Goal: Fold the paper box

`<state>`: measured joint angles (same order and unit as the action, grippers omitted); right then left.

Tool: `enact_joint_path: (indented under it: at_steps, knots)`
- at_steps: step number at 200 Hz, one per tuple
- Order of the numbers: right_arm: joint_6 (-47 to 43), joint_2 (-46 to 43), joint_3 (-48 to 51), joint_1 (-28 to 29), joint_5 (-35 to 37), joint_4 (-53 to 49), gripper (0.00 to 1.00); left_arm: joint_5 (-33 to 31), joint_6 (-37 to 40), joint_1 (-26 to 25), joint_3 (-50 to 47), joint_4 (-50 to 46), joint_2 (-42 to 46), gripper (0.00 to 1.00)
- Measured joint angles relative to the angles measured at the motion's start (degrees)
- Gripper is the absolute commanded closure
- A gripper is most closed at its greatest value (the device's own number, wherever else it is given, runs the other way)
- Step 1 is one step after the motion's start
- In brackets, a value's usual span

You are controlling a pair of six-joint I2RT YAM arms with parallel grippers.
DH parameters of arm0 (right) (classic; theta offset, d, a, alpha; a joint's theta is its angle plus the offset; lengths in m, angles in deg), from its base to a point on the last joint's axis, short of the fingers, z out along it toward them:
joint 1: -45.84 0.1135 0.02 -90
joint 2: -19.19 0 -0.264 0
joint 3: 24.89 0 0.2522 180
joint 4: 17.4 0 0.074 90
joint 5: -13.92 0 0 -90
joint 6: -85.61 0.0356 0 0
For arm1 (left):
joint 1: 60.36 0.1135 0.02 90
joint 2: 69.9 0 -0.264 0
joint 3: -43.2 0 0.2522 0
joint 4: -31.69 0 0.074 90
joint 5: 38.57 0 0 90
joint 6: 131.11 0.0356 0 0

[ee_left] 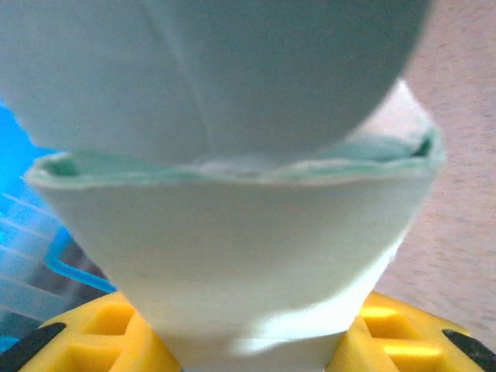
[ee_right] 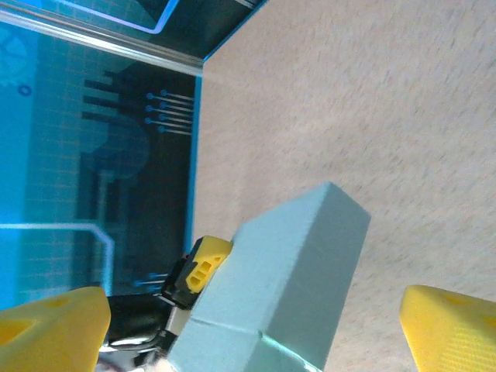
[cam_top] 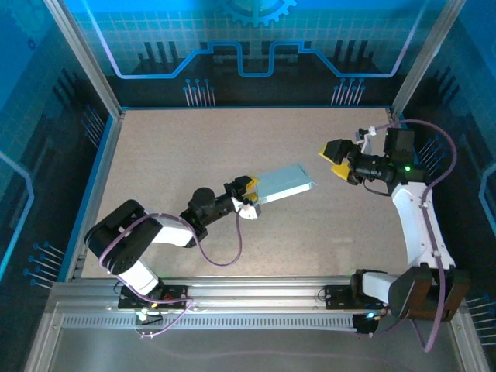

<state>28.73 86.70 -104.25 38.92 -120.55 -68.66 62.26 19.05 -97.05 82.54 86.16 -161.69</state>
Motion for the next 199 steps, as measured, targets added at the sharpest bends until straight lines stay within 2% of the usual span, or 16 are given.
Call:
enact_joint_path:
  at_steps: [32,60,83,102,139,155,186,199]
  knots:
    - [-10.5,-4.5,-2.3,0.7,8.1,-3.4,0.02,2.3,-11.3,0.6,-1.8,-8.6,5.1,0.75]
    - [-18.1,-7.2,-2.4,2.7,11.7,-5.5,0.02,4.9,-20.0,1.0,-2.4,-17.8,10.4,0.76]
    - [-23.8,-7.7,-2.3,7.0,15.1,-6.5,0.02,6.5,-25.8,1.1,-3.3,-22.6,12.5,0.76]
    - [-28.2,-8.3,-1.0,13.4,19.8,-6.4,0.03,7.6,-30.4,1.5,-5.0,-24.3,11.8,0.76]
    - [-36.0,-7.4,0.8,26.0,29.7,-6.6,0.07,10.0,-37.9,3.0,-8.2,-19.1,3.7,0.75]
    - [-38.1,-5.2,0.8,28.2,33.2,-6.6,0.13,11.3,-40.2,3.8,-9.1,-14.9,-0.8,0.75]
    - [-42.0,1.6,-0.6,31.2,38.7,-7.7,0.29,13.2,-42.9,4.6,-9.4,-5.6,-7.3,0.76]
    - [-43.3,4.8,-2.5,32.1,40.1,-8.9,0.32,13.9,-43.8,4.9,-9.6,-1.5,-10.0,0.76]
